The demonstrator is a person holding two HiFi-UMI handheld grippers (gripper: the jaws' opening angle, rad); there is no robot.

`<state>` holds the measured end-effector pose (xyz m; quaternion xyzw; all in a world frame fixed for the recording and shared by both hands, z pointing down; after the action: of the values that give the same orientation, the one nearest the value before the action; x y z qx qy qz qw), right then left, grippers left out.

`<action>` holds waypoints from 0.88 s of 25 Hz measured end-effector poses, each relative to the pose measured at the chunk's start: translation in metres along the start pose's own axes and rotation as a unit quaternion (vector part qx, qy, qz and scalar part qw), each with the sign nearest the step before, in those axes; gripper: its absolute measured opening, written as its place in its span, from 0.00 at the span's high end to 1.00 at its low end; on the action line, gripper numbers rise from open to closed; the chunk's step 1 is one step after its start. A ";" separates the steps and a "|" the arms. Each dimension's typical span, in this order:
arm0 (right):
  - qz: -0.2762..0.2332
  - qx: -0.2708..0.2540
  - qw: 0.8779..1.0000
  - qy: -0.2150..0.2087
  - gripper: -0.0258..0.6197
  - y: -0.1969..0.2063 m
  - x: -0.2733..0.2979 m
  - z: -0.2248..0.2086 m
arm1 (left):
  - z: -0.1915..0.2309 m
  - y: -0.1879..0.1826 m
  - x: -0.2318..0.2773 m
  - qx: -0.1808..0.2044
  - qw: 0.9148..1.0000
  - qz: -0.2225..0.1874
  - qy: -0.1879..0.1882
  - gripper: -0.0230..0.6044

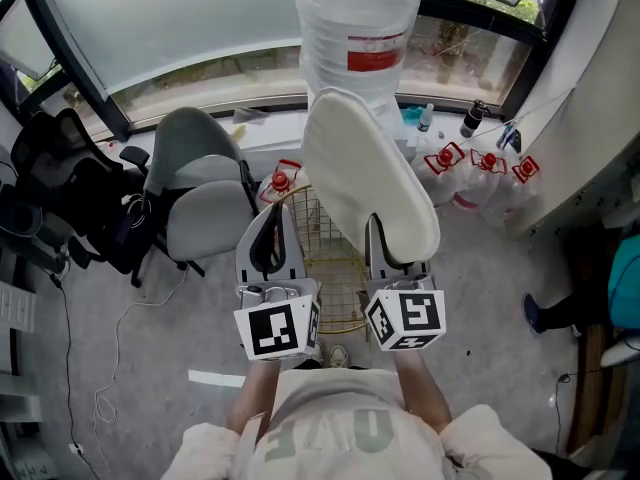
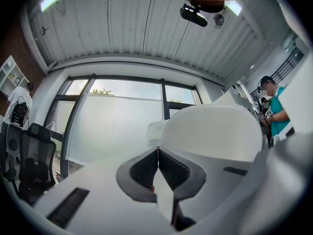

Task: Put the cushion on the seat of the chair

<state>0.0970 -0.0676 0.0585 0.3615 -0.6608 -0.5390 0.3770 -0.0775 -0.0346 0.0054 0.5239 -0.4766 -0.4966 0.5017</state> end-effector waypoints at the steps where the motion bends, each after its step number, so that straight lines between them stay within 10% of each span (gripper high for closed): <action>1: -0.004 -0.001 1.000 0.001 0.88 -0.004 0.001 0.000 | 0.000 -0.002 0.003 0.001 1.000 -0.001 0.002 0.94; 22: 0.011 0.083 0.996 -0.018 0.88 0.027 0.040 0.009 | 0.022 0.043 0.034 -0.030 0.999 0.032 0.028 0.94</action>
<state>0.0691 -0.0950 0.0887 0.3747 -0.7134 -0.4849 0.3398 -0.0976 -0.0718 0.0465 0.5070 -0.4640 -0.4795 0.5456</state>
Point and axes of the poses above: the fingertips, and each gripper's own axes: x forward along the fingers, z to its left, y out of its underside, the point moved 4 cm from there along -x, backward along the fingers, and after that the axes turned 10 degrees about z, right-handed, at the moved point
